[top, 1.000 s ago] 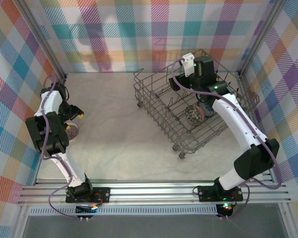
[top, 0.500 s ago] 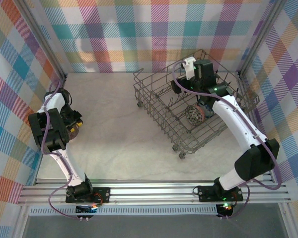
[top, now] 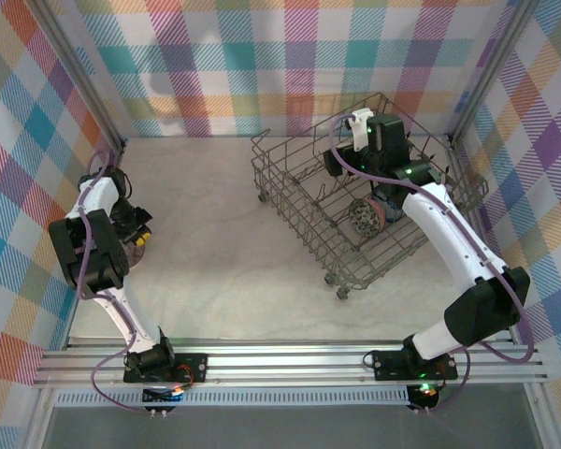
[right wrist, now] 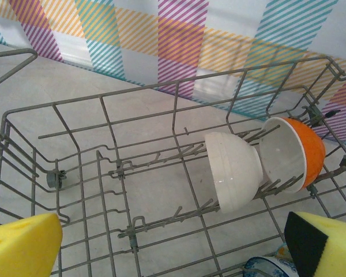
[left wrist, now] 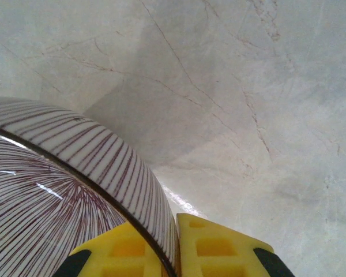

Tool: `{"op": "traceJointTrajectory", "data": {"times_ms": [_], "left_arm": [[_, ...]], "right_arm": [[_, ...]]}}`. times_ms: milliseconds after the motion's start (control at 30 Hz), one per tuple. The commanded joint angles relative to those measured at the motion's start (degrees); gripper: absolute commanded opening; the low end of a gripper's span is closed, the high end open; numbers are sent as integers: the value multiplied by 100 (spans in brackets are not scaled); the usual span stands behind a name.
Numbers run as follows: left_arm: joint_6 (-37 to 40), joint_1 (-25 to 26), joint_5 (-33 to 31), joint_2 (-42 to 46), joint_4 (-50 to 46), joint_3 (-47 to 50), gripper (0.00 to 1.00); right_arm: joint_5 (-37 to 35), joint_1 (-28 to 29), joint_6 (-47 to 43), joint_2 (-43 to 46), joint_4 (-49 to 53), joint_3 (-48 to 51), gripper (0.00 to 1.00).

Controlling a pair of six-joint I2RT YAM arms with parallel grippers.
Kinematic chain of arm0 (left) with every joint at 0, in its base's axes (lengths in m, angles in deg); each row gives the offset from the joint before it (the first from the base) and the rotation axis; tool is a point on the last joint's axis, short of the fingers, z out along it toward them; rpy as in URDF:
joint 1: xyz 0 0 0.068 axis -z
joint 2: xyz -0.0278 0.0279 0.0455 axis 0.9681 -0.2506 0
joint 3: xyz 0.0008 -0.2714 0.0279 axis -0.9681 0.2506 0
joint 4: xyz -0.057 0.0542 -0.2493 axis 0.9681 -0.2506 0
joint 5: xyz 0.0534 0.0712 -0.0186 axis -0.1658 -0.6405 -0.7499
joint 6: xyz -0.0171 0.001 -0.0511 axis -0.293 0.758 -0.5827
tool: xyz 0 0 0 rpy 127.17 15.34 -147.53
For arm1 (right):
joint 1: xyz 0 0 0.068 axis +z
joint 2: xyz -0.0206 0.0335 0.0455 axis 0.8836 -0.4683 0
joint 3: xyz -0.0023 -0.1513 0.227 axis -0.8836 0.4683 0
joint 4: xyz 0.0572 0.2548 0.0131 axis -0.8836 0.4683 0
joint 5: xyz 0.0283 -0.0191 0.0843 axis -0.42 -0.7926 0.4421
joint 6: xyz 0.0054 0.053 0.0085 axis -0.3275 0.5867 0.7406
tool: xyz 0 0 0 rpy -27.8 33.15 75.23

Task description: Load the bowls into the dish rack

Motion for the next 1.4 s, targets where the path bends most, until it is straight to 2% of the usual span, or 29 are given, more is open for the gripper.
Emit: {"op": "traceJointTrajectory", "data": {"times_ms": [0,100,233,400,567,700,967,1167,1367], "left_arm": [[-242,-16,737,337,294,244,1],[-475,17,1099,659,476,381,0],[-815,217,1211,1214,591,326,0],[-1574,787,1288,1917,988,-139,0],[-2297,1501,977,2228,1517,-996,0],[-2754,2063,633,2161,1990,-1632,0],[-3976,3225,-411,1910,3606,-2010,0],[-4448,3893,-763,1250,3849,-2706,0],[-4598,4355,-811,718,3838,-3399,0]], "right_arm": [[5,-21,148,49,36,-141,99],[5,-15,192,6,68,-206,99],[26,-26,221,-48,89,-296,99],[126,-20,171,-314,276,-701,99],[316,-18,180,-577,458,-1203,99],[488,-9,297,-665,443,-1391,100],[1368,182,461,-703,-34,-1224,90],[2176,567,392,-602,-1309,-657,79],[2216,839,563,-977,-2221,-614,76]]}}
